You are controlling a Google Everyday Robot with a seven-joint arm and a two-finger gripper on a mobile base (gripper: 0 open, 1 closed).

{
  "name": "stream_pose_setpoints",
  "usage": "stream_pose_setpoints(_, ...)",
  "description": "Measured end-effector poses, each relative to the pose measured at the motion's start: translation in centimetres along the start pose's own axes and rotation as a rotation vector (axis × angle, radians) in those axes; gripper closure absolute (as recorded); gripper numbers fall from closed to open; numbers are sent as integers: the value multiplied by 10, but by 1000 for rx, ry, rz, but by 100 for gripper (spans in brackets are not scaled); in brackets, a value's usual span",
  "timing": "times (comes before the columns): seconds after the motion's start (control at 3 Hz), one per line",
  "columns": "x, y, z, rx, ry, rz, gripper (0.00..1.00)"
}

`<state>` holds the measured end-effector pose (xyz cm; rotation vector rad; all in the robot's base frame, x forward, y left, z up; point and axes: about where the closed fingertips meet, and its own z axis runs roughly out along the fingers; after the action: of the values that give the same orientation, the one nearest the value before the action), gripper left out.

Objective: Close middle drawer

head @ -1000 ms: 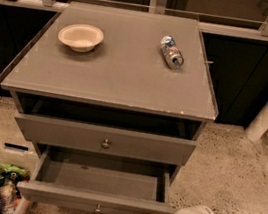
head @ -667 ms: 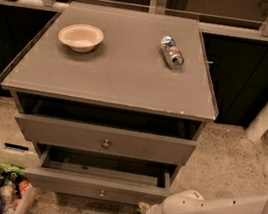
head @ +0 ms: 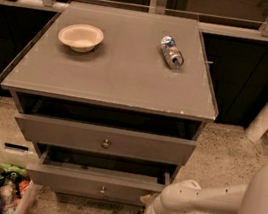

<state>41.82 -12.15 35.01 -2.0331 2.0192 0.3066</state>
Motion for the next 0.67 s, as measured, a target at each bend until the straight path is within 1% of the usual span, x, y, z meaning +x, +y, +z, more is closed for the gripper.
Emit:
stream_pose_setpoints(0.33, 4, -50, 1, 61, 49, 15, 0)
stream_pose_setpoints(0.67, 1, -76, -2, 105, 70, 37, 0)
